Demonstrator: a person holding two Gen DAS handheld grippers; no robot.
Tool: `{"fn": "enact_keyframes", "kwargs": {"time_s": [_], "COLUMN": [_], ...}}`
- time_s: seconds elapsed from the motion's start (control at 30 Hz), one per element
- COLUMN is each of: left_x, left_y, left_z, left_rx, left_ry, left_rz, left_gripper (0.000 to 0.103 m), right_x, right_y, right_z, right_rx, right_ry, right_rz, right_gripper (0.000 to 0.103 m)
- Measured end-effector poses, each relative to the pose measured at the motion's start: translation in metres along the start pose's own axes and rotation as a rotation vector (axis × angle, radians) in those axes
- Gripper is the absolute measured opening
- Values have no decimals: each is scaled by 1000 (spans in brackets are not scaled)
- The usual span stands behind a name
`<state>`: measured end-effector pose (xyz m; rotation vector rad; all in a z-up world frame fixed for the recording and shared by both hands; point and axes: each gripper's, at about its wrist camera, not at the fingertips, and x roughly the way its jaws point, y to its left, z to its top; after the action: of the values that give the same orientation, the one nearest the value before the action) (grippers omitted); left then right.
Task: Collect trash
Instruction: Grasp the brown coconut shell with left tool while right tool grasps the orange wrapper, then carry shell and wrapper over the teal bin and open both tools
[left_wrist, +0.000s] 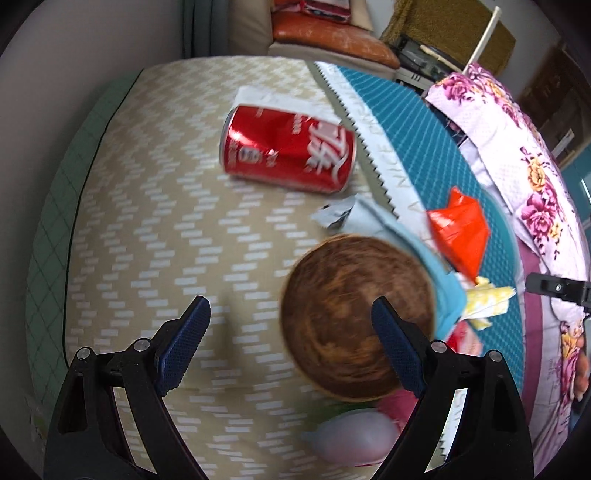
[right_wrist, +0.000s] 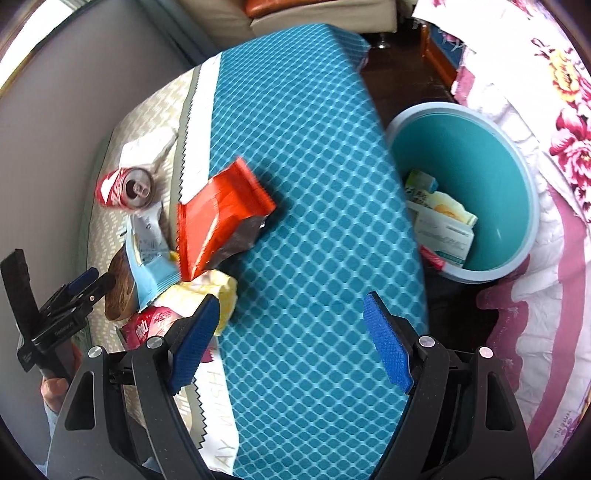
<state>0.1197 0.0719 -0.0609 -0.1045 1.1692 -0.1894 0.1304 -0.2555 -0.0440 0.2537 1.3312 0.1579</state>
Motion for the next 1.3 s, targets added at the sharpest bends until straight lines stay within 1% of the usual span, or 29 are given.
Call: {"fn": "enact_keyframes", "kwargs": {"time_s": [0.13,0.2,0.23,0.27,0.3,0.33,0.37,0.4,0.43,0.47,0.5,0.6,0.77,0.87,0.97,1.0,1.03,1.07,1.1,1.13,1.23,1.3], "left_x": [8,10,11,12,12,13,13,13,13,13,13,14,15,17,18,18,19,19,18,17,9,4], "left_y": [2,1,0,0,-1,-2,-4,-5,-5,-4,-4,-4,-7,-11,-14,-15,-16,-18,-18,-20,-25,-27], "left_z": [-3,-5,-6,-7,-8,-8,-8,-7,-7,-7,-7,-6,-6,-5,-2,-2,-3,-2,-2,-1,0,0], "left_rx": [33,50,62,72,84,94,106,113,117,119,120,124,144,146,139,137,135,135,130,129,130,131], "left_ry": [21,17,13,14,4,0,-4,-7,-7,-8,-9,-14,-8,-6,-8,-11,-16,-19,-23,-27,-50,-62], "left_rz": [-20,-21,-20,-24,-16,-16,-16,-22,-31,-39,-42,-45,-33,-32,-31,-27,-10,2,7,10,16,25], "left_gripper": [89,85,78,69,65,55,52,40,34,31,30,29,29,30,29,29,23,20,19,17,10,8], "right_x": [9,15,17,21,23,27,30,34,36,37,39,43,58,65,64,64,64,63,62,58,50,46], "right_y": [11,18,20,23,24,28,30,34,35,37,39,43,45,45,48,50,53,54,55,59,64,65], "right_z": [5,9,11,14,16,19,21,26,29,32,38,46,56,58,58,56,53,51,50,47,42,40], "right_rx": [-14,-22,-25,-32,-36,-44,-49,-60,-64,-71,-81,-96,-127,-120,-146,-154,-167,-174,-182,-198,-213,-213], "right_ry": [11,14,15,17,18,19,18,13,7,-4,-27,-46,-34,-22,-37,-37,-30,-32,-32,-53,-66,-74], "right_rz": [-9,-11,-11,-10,-10,-10,-8,-6,-8,-15,-31,-36,-45,-22,-15,-11,11,19,24,16,18,11], "right_gripper": [76,76,76,76,76,77,78,79,79,79,79,79,79,79,78,68,59,50,33,31,24,19]}}
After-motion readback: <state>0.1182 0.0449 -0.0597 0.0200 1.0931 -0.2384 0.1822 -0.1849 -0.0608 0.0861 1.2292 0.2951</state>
